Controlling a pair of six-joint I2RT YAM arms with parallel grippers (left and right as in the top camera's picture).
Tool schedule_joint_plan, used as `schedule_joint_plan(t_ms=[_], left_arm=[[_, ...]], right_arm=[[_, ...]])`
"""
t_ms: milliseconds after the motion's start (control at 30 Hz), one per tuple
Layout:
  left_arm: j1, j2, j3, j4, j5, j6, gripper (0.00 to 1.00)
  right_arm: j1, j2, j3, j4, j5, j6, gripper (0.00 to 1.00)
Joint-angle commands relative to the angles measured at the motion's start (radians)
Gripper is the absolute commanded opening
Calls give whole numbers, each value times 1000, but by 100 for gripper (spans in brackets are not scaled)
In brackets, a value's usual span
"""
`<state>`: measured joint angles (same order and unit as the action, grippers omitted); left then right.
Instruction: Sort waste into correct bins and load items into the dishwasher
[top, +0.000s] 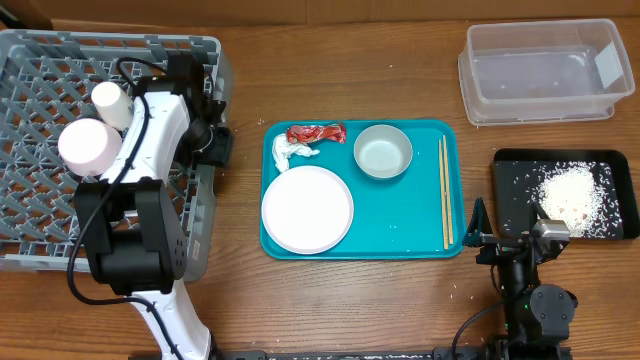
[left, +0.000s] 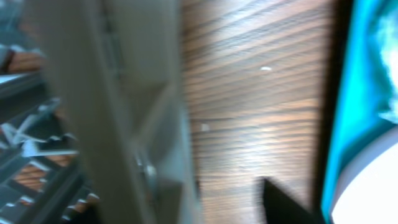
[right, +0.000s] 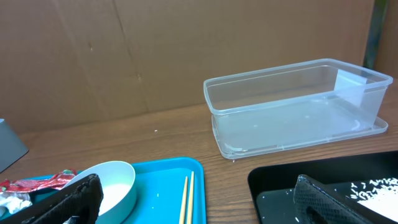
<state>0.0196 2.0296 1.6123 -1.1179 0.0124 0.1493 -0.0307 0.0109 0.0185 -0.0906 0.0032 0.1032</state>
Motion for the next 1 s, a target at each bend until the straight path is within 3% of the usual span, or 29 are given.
schedule_joint_plan(t_ms=[0, 300, 500, 567, 633, 733, 800, 900, 967], left_arm=[[-9, 12, 104, -39, 69, -21, 100], [-8, 12, 430, -231, 306, -80, 100], [-10, 12, 595, -332, 801, -105, 100], [-20, 12, 595, -336, 903, -104, 100], [-42, 12, 584, -328, 881, -104, 100], [-93, 13, 563, -325, 680, -127, 97], [-134, 13, 546, -317, 507, -211, 86], [-192, 13, 510, -291, 256, -383, 55], [-227, 13, 486, -278, 120, -466, 46]], right_arm=[[3, -8, -11, 6, -4, -6, 100], [3, -8, -11, 6, -4, -6, 100], [3, -8, -11, 6, -4, -6, 100], [3, -8, -11, 6, -4, -6, 100], [3, -8, -11, 6, -4, -6, 100], [3, -8, -11, 6, -4, -6, 100], [3, -8, -11, 6, -4, -6, 100], [3, -8, -11, 6, -4, -6, 100], [3, -8, -11, 6, -4, -6, 100]])
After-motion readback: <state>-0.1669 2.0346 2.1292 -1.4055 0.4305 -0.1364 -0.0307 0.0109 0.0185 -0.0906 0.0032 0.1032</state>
